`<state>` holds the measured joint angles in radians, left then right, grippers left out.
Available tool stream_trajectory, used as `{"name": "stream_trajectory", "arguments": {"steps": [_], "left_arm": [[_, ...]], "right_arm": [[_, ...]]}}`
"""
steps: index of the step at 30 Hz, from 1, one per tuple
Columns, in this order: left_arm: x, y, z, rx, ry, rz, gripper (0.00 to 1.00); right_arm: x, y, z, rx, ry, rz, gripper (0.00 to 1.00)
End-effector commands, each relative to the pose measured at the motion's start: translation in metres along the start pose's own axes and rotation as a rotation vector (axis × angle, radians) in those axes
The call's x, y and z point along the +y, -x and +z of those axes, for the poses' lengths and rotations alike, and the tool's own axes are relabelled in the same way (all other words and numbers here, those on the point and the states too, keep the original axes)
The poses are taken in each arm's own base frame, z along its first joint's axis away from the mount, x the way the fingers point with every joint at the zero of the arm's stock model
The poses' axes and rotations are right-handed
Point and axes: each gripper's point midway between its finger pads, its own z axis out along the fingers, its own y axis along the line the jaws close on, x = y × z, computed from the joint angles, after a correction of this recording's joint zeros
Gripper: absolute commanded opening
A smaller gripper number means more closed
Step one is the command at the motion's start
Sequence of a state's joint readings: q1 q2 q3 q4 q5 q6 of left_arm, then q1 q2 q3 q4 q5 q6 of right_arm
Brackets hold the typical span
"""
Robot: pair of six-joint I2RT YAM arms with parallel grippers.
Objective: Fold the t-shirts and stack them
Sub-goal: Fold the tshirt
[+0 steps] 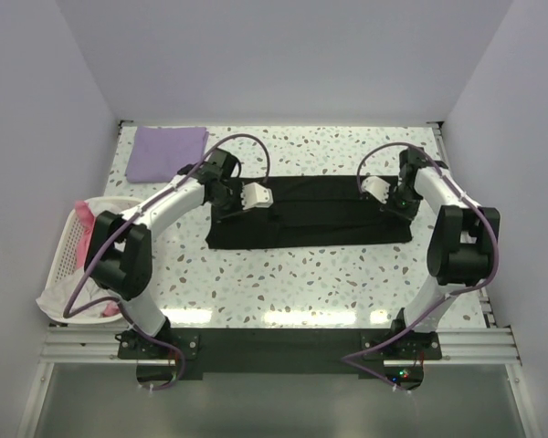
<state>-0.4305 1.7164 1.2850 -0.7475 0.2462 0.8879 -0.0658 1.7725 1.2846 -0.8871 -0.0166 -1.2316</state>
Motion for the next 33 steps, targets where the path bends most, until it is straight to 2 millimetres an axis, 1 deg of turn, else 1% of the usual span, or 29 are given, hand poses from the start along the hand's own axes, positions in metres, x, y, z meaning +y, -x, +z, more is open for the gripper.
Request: {"name": "stream_trajectory", "arguments": {"steps": [1, 9, 13, 21, 28, 33], "left_arm": [[0.024, 0.01, -0.006, -0.037, 0.058, 0.035, 0.0], [0.034, 0.008, -0.002, -0.044, 0.074, 0.014, 0.0], [0.037, 0.008, -0.002, -0.051, 0.081, 0.007, 0.0], [0.04, 0.006, -0.006, -0.06, 0.092, 0.007, 0.0], [0.048, 0.001, 0.002, -0.048, 0.115, -0.014, 0.0], [0.048, -0.006, 0.013, -0.029, 0.12, -0.034, 0.0]], "right_arm": [[-0.019, 0.003, -0.007, 0.002, -0.043, -0.011, 0.0], [-0.032, 0.007, 0.004, 0.001, -0.045, -0.004, 0.0], [-0.036, 0.008, 0.006, 0.0, -0.046, 0.0, 0.0], [-0.043, 0.01, 0.001, -0.009, -0.071, -0.007, 0.0], [-0.048, 0.013, 0.011, -0.005, -0.062, 0.007, 0.0], [-0.051, 0.011, 0.017, 0.01, -0.069, 0.02, 0.0]]}}
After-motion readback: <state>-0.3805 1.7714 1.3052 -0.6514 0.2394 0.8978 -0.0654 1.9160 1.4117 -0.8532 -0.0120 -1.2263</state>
